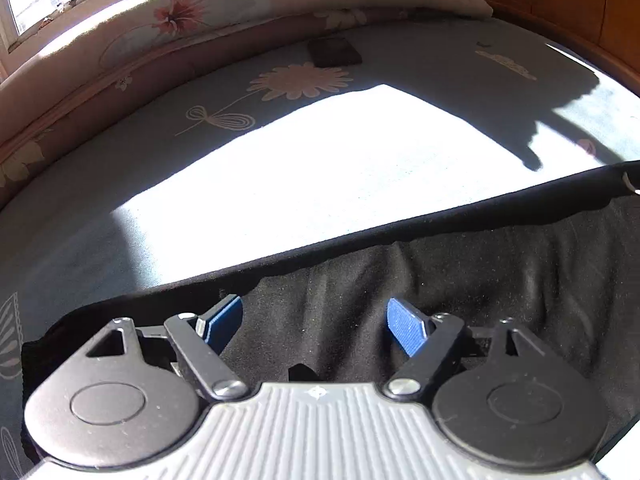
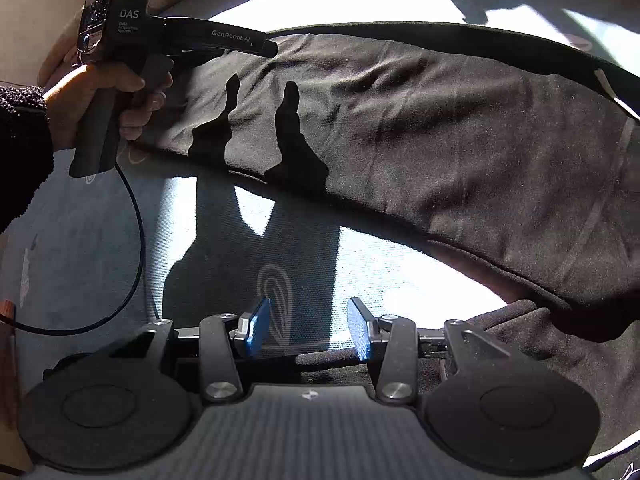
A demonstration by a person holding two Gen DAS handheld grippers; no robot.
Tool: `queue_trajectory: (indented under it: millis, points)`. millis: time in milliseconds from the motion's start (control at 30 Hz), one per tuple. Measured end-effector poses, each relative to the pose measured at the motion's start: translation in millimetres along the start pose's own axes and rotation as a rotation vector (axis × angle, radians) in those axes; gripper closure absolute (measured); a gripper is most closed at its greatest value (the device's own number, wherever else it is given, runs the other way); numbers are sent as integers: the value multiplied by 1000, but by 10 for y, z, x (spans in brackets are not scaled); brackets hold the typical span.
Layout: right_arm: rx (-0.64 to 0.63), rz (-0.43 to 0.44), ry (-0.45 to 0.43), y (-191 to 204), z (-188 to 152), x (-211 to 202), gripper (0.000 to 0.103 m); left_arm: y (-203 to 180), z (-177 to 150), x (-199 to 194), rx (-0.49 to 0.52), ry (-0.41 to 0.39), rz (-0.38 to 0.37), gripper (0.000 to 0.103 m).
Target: Fold clothes
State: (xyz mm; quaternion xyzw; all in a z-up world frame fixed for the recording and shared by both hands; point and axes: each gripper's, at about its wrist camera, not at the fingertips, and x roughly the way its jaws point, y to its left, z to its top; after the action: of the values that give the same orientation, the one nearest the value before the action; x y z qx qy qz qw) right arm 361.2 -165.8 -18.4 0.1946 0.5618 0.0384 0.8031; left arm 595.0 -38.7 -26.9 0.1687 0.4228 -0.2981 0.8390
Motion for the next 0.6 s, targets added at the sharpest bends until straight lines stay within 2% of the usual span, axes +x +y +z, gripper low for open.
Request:
queue_trajectory:
  millis: [33,67,167,233,300,367,500,600]
  points:
    - [11,5,-2,-29,-16,-15,56,-69,55,-45,-4,1,-43,23]
    - [22,10,-4,-58,-33,-30,56,-222,84,-77,34,-4,-89,23]
    - [36,17,-17,-123,-63,-92,56,-791,54,-67,238,-14,-176,21]
    - [46,18,-27,-177,-81,-139,56,-1093,-14,31,347,-10,-190,21]
    - [53,13,-39,-231,-110,-180,55,-1262,-56,182,390,1,-166,21]
    - [65,10,-48,-305,-143,-218,55,-1282,-14,361,367,11,-119,19]
    - [104,16,-59,-465,-220,-250,54,-1058,262,581,201,19,-40,19]
    - [128,21,-62,-567,-258,-281,54,-917,490,650,90,57,-32,21]
